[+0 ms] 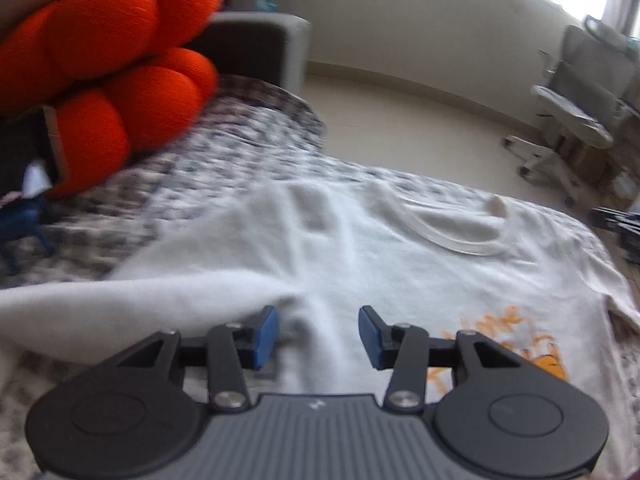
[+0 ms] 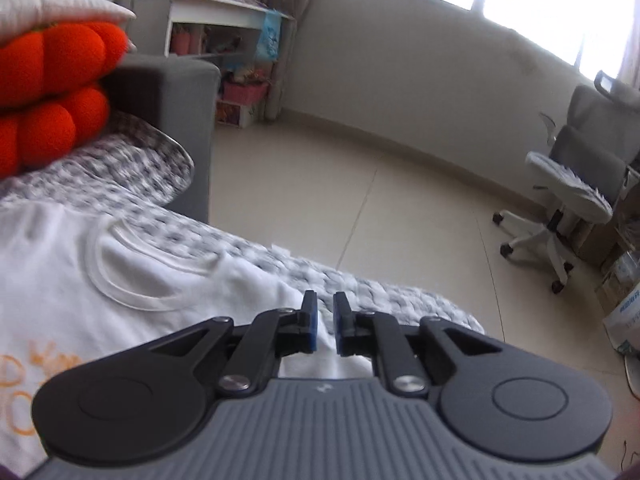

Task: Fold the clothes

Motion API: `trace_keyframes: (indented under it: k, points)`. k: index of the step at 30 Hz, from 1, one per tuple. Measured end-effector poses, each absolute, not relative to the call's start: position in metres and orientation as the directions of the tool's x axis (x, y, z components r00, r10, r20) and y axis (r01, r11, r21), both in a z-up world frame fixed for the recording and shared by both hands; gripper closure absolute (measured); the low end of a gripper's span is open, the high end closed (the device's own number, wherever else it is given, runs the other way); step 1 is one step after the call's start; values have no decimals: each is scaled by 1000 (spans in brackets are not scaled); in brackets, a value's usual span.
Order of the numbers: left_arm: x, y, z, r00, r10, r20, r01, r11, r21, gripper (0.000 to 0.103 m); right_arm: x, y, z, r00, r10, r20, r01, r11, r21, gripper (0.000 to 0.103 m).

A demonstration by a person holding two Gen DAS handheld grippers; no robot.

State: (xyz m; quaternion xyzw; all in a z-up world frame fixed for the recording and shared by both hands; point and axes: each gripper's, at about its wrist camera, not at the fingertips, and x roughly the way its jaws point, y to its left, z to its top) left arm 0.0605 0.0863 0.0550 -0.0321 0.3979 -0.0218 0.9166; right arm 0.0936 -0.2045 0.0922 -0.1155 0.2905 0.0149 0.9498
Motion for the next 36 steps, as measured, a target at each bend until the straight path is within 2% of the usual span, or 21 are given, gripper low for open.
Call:
trace_keyframes:
  k: [2,6,12,20,22,24,28,31,33,36]
  points:
    - [56,94,55,680,-19,-733,-31,998,-54,56,88,-197,95,826,-26,-563,-109,973,-205,86]
    - [54,117,54,656,-50,-753,-84,987,-139,56,77,-183,98,812,24,-583,-152,973,-172,85]
    - [49,182,62,675,11,-738,-271,934,-234,56,64,-166,103,794,75,-604,-206,967,-151,85]
    - [36,251,46,631,-38,-775,-479,767,-427,51,47,-124,109,744,175,-645,-344,928,-144,84]
    - [26,259,46,626,-26,-779,-506,747,-432,51,42,-109,112,724,218,-655,-397,908,-136,82]
    - [16,267,46,622,-13,-783,-532,727,-434,51,39,-92,113,706,254,-661,-441,888,-130,73]
    - [-7,284,46,606,20,-795,-586,687,-430,48,37,-54,115,670,328,-666,-519,848,-105,73]
    - [-26,299,49,587,111,-802,-622,696,-359,45,37,-25,113,646,389,-656,-579,810,-90,73]
    - [-36,308,52,571,184,-800,-634,718,-288,40,35,-6,108,629,418,-656,-620,779,-98,66]
    - [-42,315,49,557,250,-792,-623,756,-200,37,35,20,98,602,443,-665,-670,732,-119,64]
